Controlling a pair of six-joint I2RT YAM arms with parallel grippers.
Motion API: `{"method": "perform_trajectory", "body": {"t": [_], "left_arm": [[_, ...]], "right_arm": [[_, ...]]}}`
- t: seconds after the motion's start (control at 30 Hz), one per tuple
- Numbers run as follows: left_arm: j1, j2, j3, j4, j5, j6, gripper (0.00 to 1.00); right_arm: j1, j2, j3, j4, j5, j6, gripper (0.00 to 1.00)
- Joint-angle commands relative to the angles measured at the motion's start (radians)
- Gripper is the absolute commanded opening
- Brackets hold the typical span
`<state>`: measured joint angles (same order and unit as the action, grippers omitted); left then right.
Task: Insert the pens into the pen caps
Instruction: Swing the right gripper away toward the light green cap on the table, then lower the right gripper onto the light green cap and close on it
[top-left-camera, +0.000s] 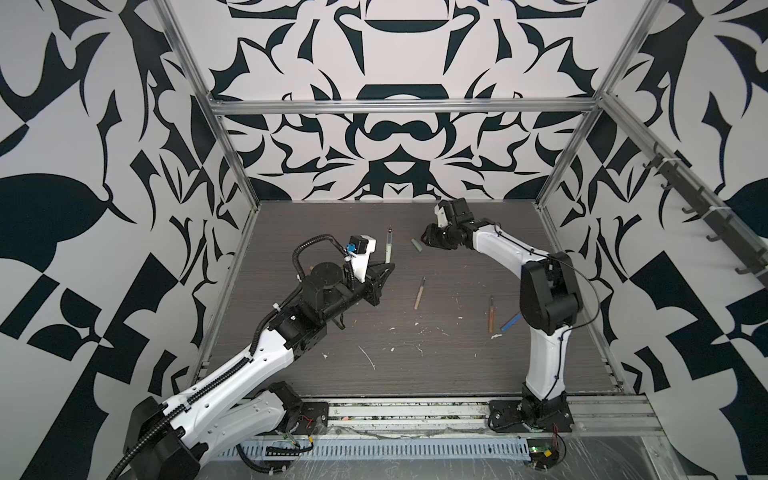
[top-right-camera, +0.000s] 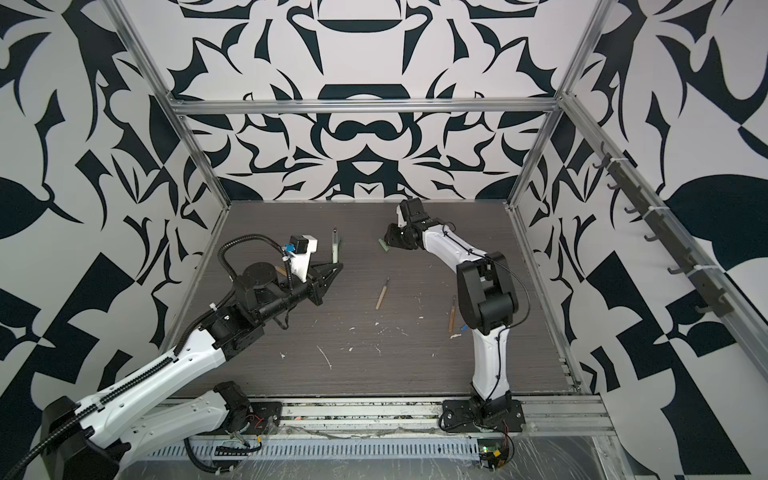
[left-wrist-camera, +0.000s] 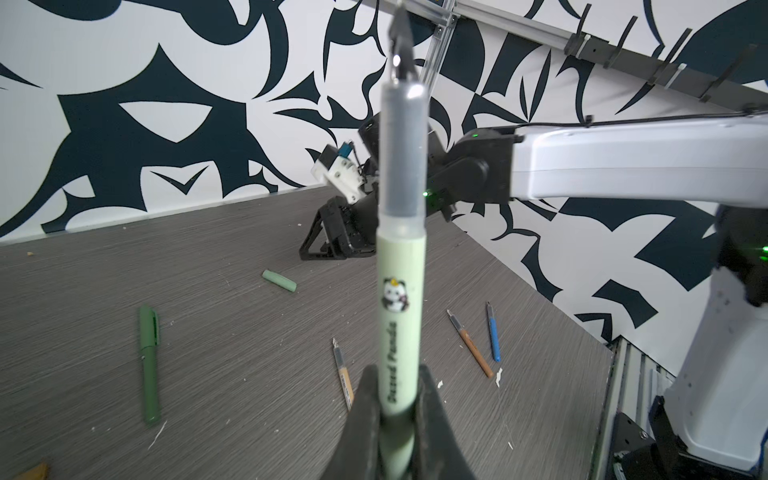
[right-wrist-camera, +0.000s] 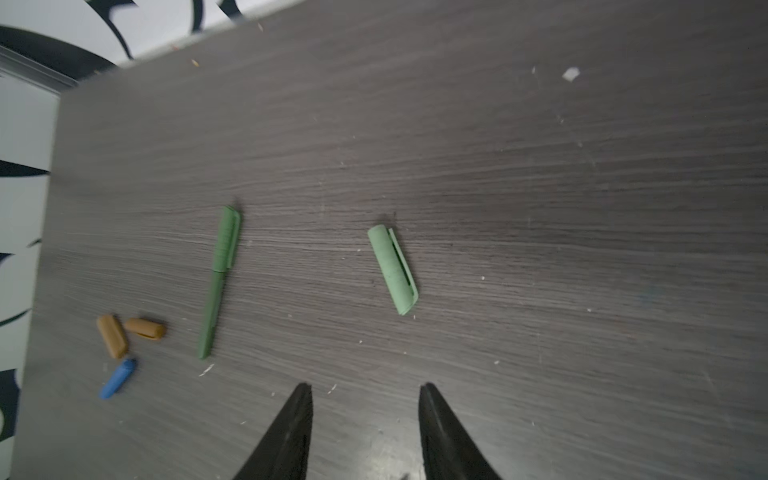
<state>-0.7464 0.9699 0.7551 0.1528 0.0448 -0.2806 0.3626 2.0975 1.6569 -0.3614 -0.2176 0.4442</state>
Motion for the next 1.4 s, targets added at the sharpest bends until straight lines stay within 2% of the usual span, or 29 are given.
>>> {"method": "perform_trajectory", "body": {"t": [0.0,0.13,0.4,0.67,0.87,1.13,1.37], "left_arm": [[0.001,0.002,0.022,-0.001,-0.013,0.008,0.00],[0.001,0.029,0.035,-0.020,0.012,-0.005,0.00],[0.001,0.038,0.044,-0.031,0.021,-0.005,0.00],[0.000,0.043,0.046,-0.041,0.014,-0.007,0.00],[-0.001,0.050,0.050,-0.048,0.022,-0.015,0.00],[0.001,0.065,0.057,-0.055,0.042,-0.023,0.00],[0.000,0.066,0.057,-0.056,0.036,-0.018,0.00]], "right_arm": [[0.003,0.069,0.158,-0.073,0.006,-0.038,0.45],[0.003,0.198,0.302,-0.122,-0.002,-0.052,0.46],[0.004,0.350,0.483,-0.162,-0.059,-0.066,0.48],[0.031,0.415,0.537,-0.209,-0.094,-0.067,0.49],[0.088,0.317,0.373,-0.172,-0.063,-0.117,0.49],[0.098,0.181,0.125,-0.064,-0.003,-0.116,0.48],[0.099,0.094,0.126,-0.104,-0.054,-0.141,0.42]]}}
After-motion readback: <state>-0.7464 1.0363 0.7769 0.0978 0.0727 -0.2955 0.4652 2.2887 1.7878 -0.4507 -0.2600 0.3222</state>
